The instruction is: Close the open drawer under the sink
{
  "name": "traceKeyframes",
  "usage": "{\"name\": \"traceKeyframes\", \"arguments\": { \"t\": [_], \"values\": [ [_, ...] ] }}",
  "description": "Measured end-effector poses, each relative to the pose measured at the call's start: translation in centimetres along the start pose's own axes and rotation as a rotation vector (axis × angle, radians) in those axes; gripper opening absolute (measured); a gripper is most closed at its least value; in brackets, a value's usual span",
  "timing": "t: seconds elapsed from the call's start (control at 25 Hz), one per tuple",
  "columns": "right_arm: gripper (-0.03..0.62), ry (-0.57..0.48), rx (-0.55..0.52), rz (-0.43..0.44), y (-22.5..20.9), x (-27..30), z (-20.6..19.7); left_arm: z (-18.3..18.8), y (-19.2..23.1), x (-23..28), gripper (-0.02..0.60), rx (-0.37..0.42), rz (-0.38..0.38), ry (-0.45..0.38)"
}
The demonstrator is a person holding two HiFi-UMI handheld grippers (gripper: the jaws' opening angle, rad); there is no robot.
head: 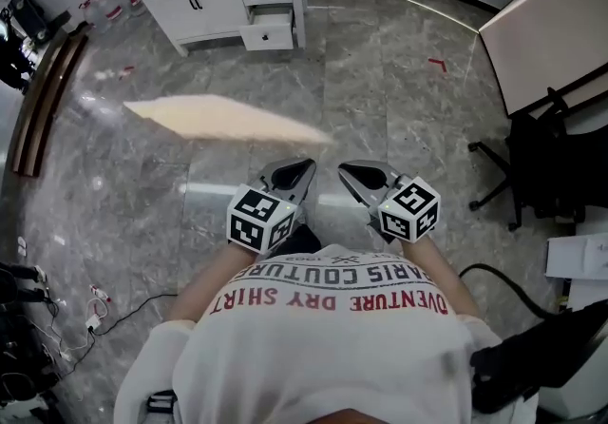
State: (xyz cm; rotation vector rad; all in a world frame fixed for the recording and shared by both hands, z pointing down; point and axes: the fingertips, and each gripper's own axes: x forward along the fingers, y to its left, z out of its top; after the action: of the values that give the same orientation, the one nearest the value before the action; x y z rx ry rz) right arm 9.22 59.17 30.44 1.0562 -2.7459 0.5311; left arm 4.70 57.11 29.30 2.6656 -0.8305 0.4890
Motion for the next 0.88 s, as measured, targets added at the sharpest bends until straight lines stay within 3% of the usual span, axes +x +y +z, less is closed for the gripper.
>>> {"name": "traceKeyframes", "arguments": {
  "t": [0.32, 0.56, 0.88],
  "values": [
    [0.001, 0.036, 0.061, 0.061, -7.4, 15.1, 4.8, 1.8, 17.2, 1.8, 0.002, -0.094, 0.08, -0.002],
    [0.001, 0.065, 0.04, 0.048, -13.7, 25.6, 10.2, 5.6, 29.3, 4.4, 0.003, -0.126, 0.076, -0.009],
    [0.0, 0.058, 0.086, 0.011, -21.6, 32.0, 13.6, 8.9, 38.5, 10.2, 0.002, -0.148, 0.056, -0.002]
  ]
}}
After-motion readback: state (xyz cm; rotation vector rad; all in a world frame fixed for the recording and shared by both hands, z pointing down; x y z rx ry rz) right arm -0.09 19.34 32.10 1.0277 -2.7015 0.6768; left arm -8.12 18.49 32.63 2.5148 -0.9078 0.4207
